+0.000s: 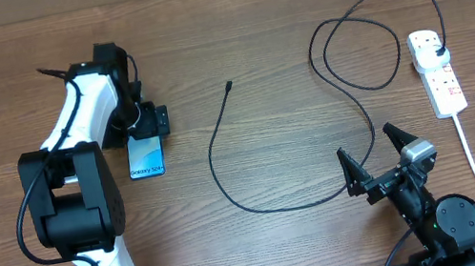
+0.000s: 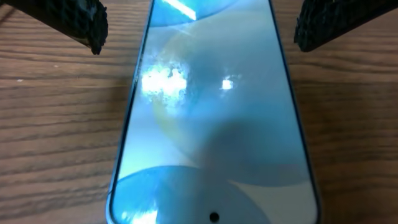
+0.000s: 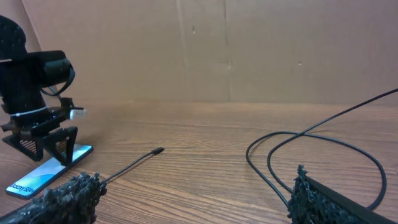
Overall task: Plug charger to phone and switch on socket
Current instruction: 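Grasp the smartphone with the left gripper and lift it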
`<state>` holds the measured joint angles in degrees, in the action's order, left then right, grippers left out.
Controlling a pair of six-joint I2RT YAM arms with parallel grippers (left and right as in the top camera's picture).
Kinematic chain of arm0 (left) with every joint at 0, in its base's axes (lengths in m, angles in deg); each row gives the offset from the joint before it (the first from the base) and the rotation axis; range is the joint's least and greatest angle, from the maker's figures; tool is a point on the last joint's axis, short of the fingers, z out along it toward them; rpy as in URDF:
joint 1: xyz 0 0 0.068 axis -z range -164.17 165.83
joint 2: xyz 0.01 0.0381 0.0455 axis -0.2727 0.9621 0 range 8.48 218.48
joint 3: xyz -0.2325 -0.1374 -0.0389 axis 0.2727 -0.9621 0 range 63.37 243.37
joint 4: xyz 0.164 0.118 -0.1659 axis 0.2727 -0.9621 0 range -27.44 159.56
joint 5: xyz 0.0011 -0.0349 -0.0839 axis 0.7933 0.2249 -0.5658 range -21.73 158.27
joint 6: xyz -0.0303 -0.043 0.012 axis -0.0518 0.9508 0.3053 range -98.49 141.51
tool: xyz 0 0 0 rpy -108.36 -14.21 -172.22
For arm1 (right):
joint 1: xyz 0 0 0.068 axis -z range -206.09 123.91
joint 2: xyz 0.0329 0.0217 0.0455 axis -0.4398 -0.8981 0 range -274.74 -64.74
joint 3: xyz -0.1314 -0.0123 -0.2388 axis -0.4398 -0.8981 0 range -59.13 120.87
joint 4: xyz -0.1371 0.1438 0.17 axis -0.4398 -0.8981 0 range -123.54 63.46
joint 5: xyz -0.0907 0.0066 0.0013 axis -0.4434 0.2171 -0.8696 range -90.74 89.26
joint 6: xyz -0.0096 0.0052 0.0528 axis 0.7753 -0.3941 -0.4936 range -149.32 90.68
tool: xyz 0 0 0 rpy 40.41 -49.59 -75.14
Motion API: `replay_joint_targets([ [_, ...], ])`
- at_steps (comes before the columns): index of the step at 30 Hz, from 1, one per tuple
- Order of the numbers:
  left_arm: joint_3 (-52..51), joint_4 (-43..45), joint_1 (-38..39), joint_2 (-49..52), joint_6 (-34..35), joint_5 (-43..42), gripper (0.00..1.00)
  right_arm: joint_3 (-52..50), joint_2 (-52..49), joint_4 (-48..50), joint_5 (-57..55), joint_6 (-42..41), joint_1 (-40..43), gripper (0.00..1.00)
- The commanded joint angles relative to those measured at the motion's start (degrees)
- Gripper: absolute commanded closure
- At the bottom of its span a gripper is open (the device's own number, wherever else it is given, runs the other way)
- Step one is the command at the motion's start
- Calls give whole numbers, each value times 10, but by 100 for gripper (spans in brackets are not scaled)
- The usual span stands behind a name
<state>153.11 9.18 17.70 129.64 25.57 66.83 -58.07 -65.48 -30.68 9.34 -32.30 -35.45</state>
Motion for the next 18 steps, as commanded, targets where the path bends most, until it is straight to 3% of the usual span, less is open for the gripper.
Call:
replay_joint_targets([
  [1, -11, 7, 0, 7, -18, 0, 0, -6, 6, 2, 1, -2, 2, 0],
  [18, -68, 53, 0, 8, -28, -1, 0, -6, 6, 2, 1, -2, 2, 0],
])
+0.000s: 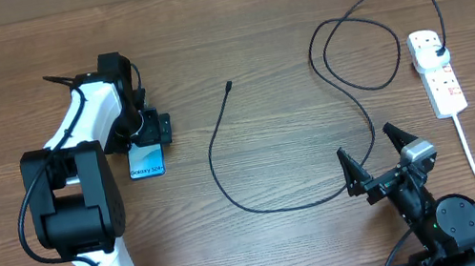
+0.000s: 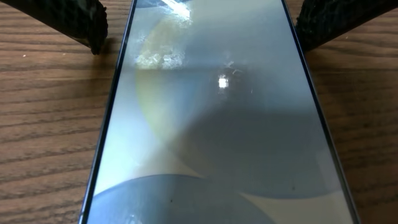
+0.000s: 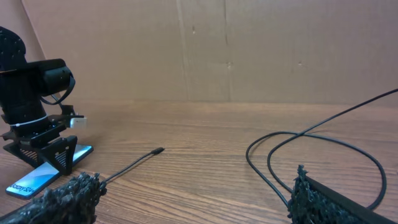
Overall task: Plug charger to phone and switch on socket
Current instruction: 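Grasp the smartphone with the left gripper and lift it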
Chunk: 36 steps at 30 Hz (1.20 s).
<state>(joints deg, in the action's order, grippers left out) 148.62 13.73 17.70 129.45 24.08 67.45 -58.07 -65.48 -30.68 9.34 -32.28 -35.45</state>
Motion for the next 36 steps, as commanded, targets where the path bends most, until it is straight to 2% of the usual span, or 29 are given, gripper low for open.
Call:
replay_joint_targets([
  [1, -25, 10, 0, 10, -12, -7, 2, -6, 6, 2, 1, -2, 2, 0],
  [7, -35, 15, 7, 10, 11, -7, 10, -6, 6, 2, 1, -2, 2, 0],
  [12, -35, 14, 20, 10, 70, -10, 13, -6, 6, 2, 1, -2, 2, 0],
  [15, -35, 16, 28, 10, 83, -37, 15, -6, 6, 2, 1, -2, 2, 0],
  [18, -35, 17, 38, 10, 86, -73, 16, -6, 6, 2, 1, -2, 2, 0],
  [36, -35, 17, 83, 10, 170, -78, 17, -6, 6, 2, 1, -2, 2, 0],
])
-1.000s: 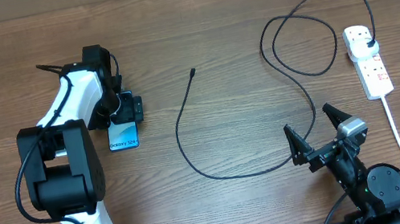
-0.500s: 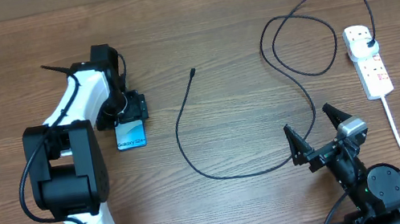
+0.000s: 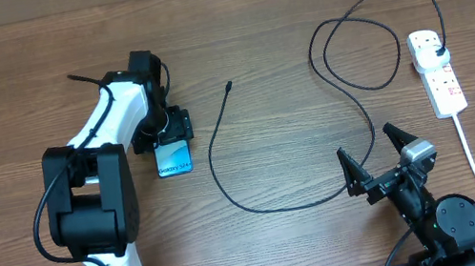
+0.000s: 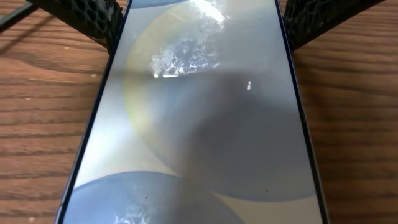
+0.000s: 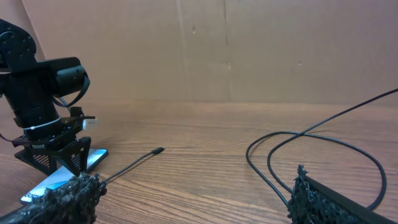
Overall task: Plug charger to phone and switch on socket
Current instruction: 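Grasp the smartphone with the left gripper and lift it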
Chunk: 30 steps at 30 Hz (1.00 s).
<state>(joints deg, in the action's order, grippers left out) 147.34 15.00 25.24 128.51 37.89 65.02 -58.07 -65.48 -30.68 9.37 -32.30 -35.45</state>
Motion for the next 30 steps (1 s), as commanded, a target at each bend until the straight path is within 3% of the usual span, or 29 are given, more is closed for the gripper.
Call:
replay_joint_targets([
  [1, -22, 5, 8, 19, 37, -54, 17, -6, 6, 2, 0, -2, 2, 0],
  [12, -22, 12, 8, 19, 87, -51, 19, -6, 6, 2, 0, -2, 2, 0],
  [18, -23, 23, 9, 19, 109, -51, 15, -6, 6, 2, 0, -2, 2, 0],
  [30, -23, 35, 39, 39, 111, 19, 12, -6, 6, 2, 0, -2, 2, 0],
])
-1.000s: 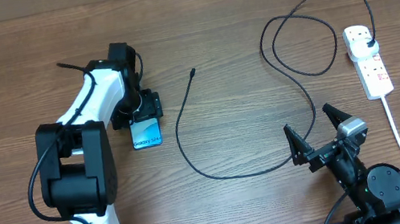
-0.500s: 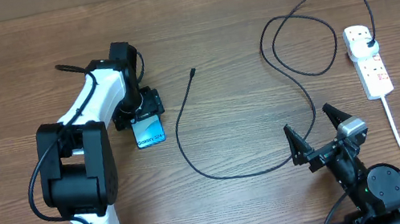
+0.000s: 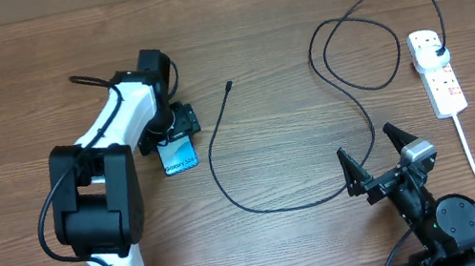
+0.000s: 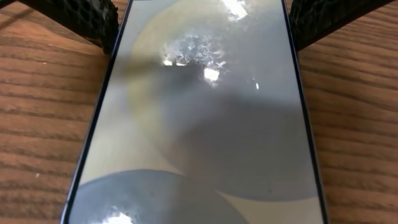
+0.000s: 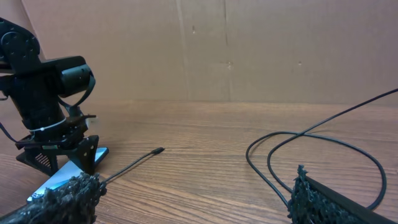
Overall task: Plug charger to phone and switch on socket
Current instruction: 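Grasp the smartphone with the left gripper and lift it, then raise the phone upright with the left gripper toward the table center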
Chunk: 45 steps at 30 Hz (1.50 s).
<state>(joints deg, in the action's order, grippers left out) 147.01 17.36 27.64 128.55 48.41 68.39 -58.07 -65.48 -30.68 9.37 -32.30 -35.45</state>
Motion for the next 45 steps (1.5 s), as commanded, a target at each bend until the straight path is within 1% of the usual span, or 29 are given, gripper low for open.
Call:
replay_joint_targets([
  [1, -20, 11, 16, 42, 6, -13, 11, -6, 6, 2, 0, -2, 2, 0],
  [7, -20, 10, 17, 50, 6, -14, 16, -6, 6, 2, 0, -2, 2, 0],
  [11, -20, 8, 17, 50, 6, -13, 22, -6, 6, 2, 0, -2, 2, 0],
  [18, -19, 4, 16, 49, 5, -10, 22, -6, 6, 2, 0, -2, 2, 0],
  [22, 0, -21, 16, 49, 5, -10, 21, -6, 6, 2, 0, -2, 2, 0],
  [30, 105, -111, 16, 49, 1, 6, 22, -6, 6, 2, 0, -2, 2, 0],
  [38, 211, -186, 16, 49, -1, 3, 22, -6, 6, 2, 0, -2, 2, 0],
  [42, 252, -220, 16, 49, -1, -21, 22, -6, 6, 2, 0, -2, 2, 0],
  [45, 272, -236, 16, 49, -1, -70, 24, -6, 6, 2, 0, -2, 2, 0],
])
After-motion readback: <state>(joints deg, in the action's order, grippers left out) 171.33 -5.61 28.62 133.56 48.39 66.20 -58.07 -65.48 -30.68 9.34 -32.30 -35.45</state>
